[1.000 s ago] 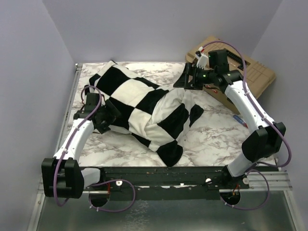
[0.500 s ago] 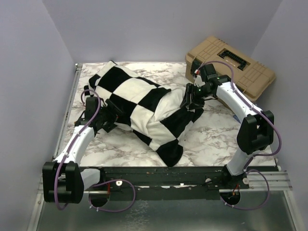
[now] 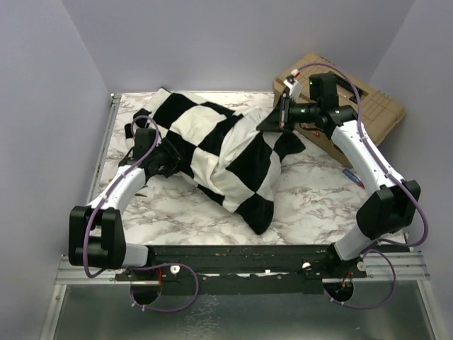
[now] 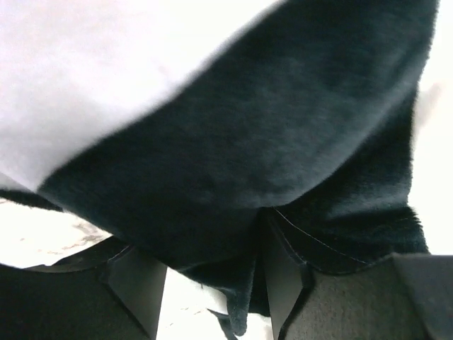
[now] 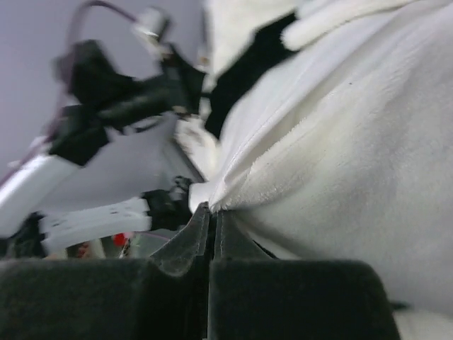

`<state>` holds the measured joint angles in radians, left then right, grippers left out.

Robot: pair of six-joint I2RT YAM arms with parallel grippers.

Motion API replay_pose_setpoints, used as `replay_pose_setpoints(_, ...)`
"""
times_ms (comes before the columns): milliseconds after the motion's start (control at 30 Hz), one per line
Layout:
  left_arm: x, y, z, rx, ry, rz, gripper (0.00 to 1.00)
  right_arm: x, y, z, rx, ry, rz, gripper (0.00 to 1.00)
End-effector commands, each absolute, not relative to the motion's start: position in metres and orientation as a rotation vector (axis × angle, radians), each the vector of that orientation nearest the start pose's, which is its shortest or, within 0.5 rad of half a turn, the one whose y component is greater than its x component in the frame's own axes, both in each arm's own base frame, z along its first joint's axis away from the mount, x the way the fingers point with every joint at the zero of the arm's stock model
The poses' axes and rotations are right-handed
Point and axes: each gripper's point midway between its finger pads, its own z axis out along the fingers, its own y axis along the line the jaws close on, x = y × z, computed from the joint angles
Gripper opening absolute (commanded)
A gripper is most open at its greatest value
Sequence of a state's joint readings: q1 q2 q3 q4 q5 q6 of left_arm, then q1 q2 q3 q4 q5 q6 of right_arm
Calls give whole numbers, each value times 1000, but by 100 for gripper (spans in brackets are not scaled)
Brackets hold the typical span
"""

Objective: Put the pillow into the pillowcase
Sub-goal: Stuff the pillow into the pillowcase.

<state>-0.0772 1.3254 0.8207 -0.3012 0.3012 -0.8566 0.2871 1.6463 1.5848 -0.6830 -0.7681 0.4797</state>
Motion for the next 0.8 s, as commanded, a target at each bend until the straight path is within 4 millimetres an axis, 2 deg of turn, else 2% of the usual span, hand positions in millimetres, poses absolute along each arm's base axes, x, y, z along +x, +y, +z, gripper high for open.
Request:
replay_pose_setpoints(0, 360, -150, 148, -511, 2306, -851, 52, 305, 273, 391, -533, 1881, 1724, 1)
replay_pose_setpoints(33, 362, -156, 152, -467, 2302, -844, 53, 311, 273, 389, -527, 1867, 1712, 7)
replay_pose_setpoints(67, 364, -161, 157, -420, 2296, -838, 57, 323, 272, 380, -479, 1905, 1654, 18)
replay_pose_setpoints(133, 364, -161, 164, -379, 2304, -793, 68, 345, 260, 343, -293, 2122, 1425, 37)
replay_pose_setpoints(233, 357, -135, 167, -392, 2341, -594, 78, 373, 218, 314, -47, 2263, 1017, 65)
replay_pose_setpoints(300, 349, -116, 171, -392, 2358, -472, 82, 379, 190, 307, 51, 2277, 841, 76)
replay_pose_setpoints(367, 343, -104, 179, -407, 2359, -414, 84, 379, 163, 296, 136, 2308, 709, 81)
replay_pose_setpoints(467, 343, -107, 192, -412, 2337, -455, 85, 369, 117, 265, 318, 2404, 620, 83)
replay_pose_setpoints(567, 345, -116, 198, -420, 2337, -518, 85, 343, 70, 225, 550, 2472, 626, 84)
replay_pose_setpoints(633, 347, -121, 196, -423, 2352, -548, 85, 323, 50, 203, 689, 2465, 676, 84)
replay_pose_setpoints(667, 348, -123, 194, -424, 2361, -557, 85, 310, 49, 183, 751, 2476, 728, 84)
replay_pose_setpoints(767, 355, -130, 196, -404, 2368, -594, 85, 293, 68, 159, 814, 2457, 969, 84)
